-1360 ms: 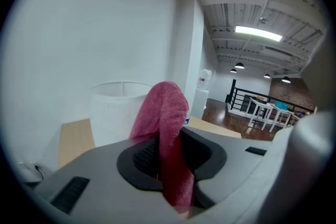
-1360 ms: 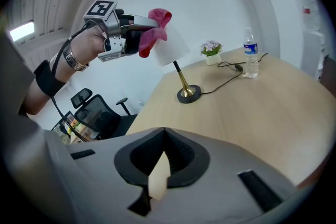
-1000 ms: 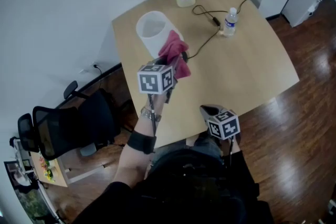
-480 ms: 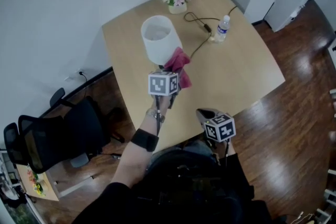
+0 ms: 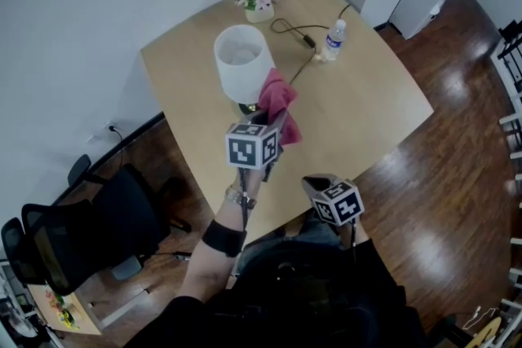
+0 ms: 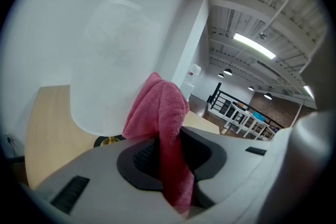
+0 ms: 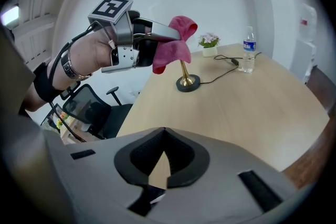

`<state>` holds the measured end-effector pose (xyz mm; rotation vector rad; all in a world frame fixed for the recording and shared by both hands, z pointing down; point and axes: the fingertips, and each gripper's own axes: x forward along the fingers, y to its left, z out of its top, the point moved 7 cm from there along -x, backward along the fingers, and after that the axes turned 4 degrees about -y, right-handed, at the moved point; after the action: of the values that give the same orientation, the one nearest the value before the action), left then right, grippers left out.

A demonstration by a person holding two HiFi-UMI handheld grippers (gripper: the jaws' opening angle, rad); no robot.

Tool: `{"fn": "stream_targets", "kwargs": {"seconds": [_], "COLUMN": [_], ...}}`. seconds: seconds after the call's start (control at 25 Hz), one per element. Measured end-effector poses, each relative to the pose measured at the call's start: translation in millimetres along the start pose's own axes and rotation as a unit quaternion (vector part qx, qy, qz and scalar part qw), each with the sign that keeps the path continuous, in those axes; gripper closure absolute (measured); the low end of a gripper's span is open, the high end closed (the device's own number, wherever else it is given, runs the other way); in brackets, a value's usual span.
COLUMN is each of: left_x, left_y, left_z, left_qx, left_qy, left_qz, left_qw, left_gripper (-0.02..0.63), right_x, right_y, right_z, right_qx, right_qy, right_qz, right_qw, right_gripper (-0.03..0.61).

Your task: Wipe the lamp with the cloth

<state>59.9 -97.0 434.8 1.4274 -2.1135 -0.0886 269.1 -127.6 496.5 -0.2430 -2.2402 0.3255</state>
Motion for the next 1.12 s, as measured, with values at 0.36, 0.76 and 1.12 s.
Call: {"fn": "stream_targets", "kwargs": {"seconds": [0.36, 0.76, 1.12], "left_x": [9.7, 15.5, 34.8], "left_y": [-29.7, -47.8, -31.3], "left_z": [27.8, 120.7, 96.7], "left_qx": [0.012, 0.004, -0.066], "left_qy": [-0.018, -0.106, -0.116], "left_qz": [0.064, 0.188, 0.251], "left_qw": [0.9977, 0.9765, 0.9588], "left_gripper": [0.517, 0.516, 0.517], "right_x": [13.8, 11.9, 12.7], "right_y": [-67.2, -157.2, -182.9], "right_z": [55.8, 113.2, 115.2], "right_qx": [-0.064, -0.127, -0.147], "right_qy": [0.009, 0.022, 0.037], "right_qz": [0.089, 0.176, 0.222], "right_qw": [0.994, 0.976, 0.963], "right_gripper": [0.574, 0.574, 0.574]}}
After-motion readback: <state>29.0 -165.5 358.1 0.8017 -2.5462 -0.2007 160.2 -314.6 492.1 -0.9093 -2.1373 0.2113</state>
